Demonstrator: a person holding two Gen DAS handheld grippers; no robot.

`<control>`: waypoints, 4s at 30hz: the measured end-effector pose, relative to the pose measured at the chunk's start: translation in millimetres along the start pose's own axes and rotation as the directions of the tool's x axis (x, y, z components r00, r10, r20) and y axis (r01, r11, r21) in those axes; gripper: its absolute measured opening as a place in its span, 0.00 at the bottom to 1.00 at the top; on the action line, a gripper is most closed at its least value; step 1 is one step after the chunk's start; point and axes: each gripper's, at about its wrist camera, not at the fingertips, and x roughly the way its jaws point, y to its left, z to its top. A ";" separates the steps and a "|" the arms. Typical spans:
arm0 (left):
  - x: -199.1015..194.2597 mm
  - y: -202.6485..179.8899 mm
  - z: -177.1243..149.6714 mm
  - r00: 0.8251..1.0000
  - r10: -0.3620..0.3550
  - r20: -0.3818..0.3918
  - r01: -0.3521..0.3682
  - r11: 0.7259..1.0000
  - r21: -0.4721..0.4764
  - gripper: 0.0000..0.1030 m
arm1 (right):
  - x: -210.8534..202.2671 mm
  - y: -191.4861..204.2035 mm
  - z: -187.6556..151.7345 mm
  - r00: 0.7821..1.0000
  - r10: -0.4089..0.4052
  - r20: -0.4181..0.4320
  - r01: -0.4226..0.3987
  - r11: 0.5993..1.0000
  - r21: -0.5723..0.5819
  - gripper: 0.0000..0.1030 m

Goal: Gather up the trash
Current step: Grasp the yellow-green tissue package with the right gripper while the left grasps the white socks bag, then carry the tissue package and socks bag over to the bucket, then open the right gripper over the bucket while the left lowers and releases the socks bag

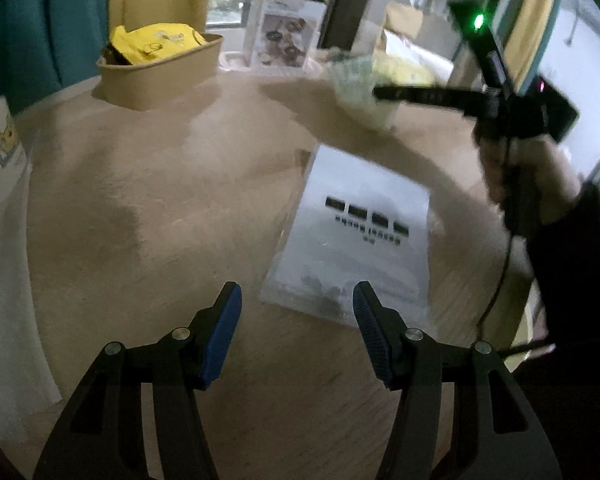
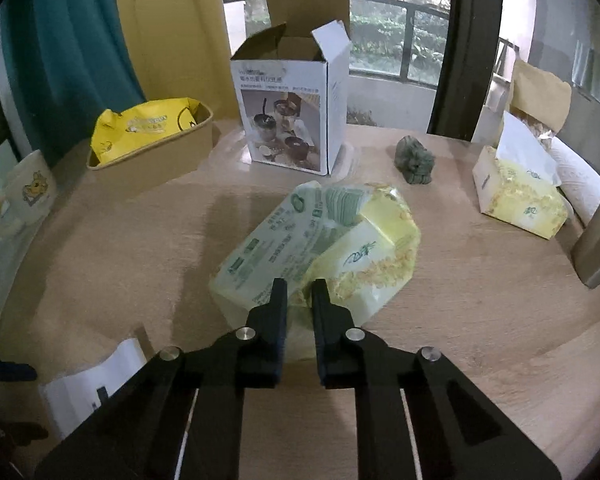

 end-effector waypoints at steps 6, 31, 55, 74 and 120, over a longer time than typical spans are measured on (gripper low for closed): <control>7.6 -4.5 6.4 0.994 0.110 -0.023 -0.108 0.991 0.080 0.59 | -30.5 -17.8 -9.9 0.998 -0.027 0.053 0.027 1.000 0.006 0.11; 65.6 -86.5 116.2 0.985 -0.109 -0.135 0.159 0.878 0.451 0.60 | -122.5 -102.1 -95.2 0.986 -0.086 0.141 0.071 0.991 0.112 0.11; 57.4 -66.2 60.5 0.943 -0.041 -0.331 0.221 0.821 0.527 0.60 | -140.9 -92.7 -116.6 0.983 -0.093 0.159 0.076 0.991 0.113 0.11; -8.2 -88.2 24.5 0.992 -0.119 -0.053 0.130 0.879 0.458 0.03 | -186.5 -60.7 -142.4 0.971 -0.138 0.195 0.123 0.989 0.087 0.11; -56.4 -286.9 -48.4 0.932 -0.347 0.106 0.235 0.800 0.553 0.03 | -257.2 -109.1 -332.3 0.959 -0.253 0.125 0.213 0.939 0.269 0.11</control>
